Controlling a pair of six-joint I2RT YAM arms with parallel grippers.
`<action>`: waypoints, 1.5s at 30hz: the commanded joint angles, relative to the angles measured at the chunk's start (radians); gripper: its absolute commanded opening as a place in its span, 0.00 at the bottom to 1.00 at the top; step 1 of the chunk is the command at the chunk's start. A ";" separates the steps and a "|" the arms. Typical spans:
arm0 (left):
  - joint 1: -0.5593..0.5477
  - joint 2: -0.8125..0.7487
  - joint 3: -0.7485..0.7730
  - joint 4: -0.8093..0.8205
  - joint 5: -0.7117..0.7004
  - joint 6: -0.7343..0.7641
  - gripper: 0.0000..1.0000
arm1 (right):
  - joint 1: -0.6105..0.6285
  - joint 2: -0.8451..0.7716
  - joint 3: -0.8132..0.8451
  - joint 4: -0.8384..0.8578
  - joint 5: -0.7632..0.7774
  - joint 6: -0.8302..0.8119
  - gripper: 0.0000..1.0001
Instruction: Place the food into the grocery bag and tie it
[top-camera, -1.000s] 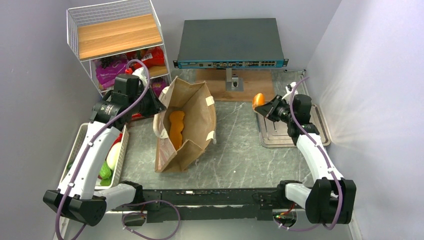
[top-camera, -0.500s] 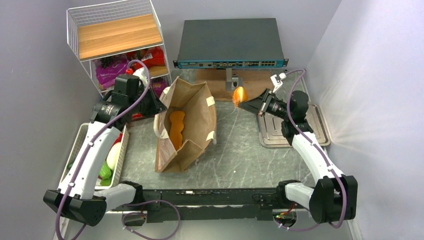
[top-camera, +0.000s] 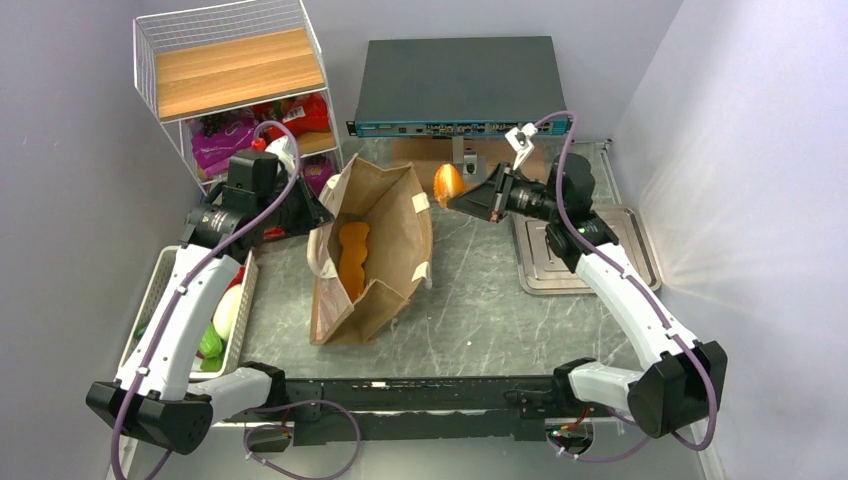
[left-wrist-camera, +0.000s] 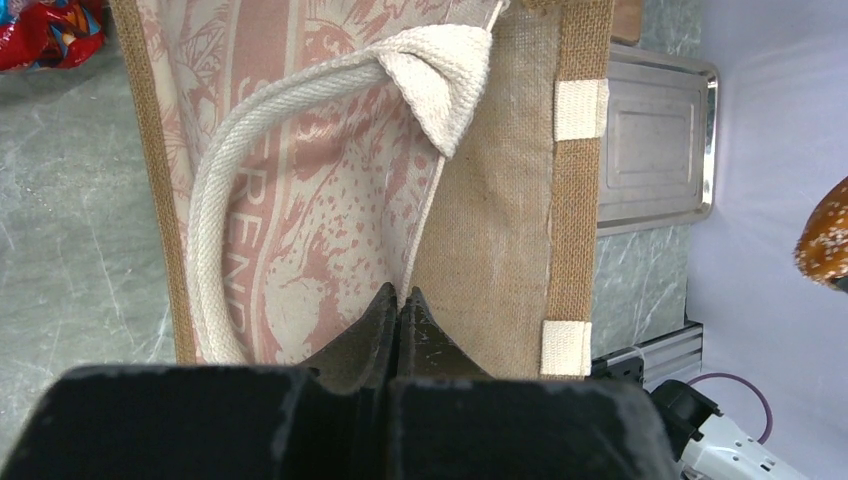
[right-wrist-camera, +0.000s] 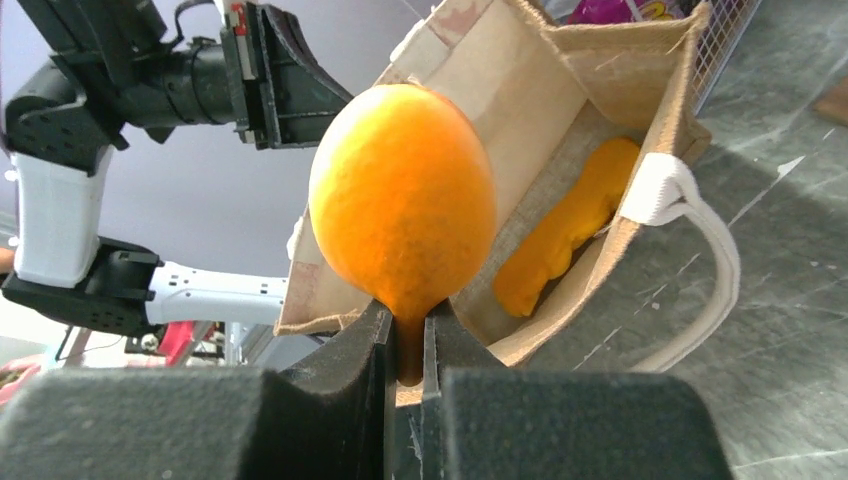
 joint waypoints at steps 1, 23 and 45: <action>0.004 -0.036 0.003 0.089 0.045 -0.020 0.00 | 0.065 0.019 0.059 -0.140 0.088 -0.133 0.03; 0.004 -0.071 -0.012 0.111 0.073 -0.016 0.00 | 0.360 0.228 0.294 -0.246 0.302 -0.276 0.10; 0.004 -0.072 -0.006 0.104 0.070 -0.016 0.00 | 0.395 0.231 0.385 -0.419 0.638 -0.305 1.00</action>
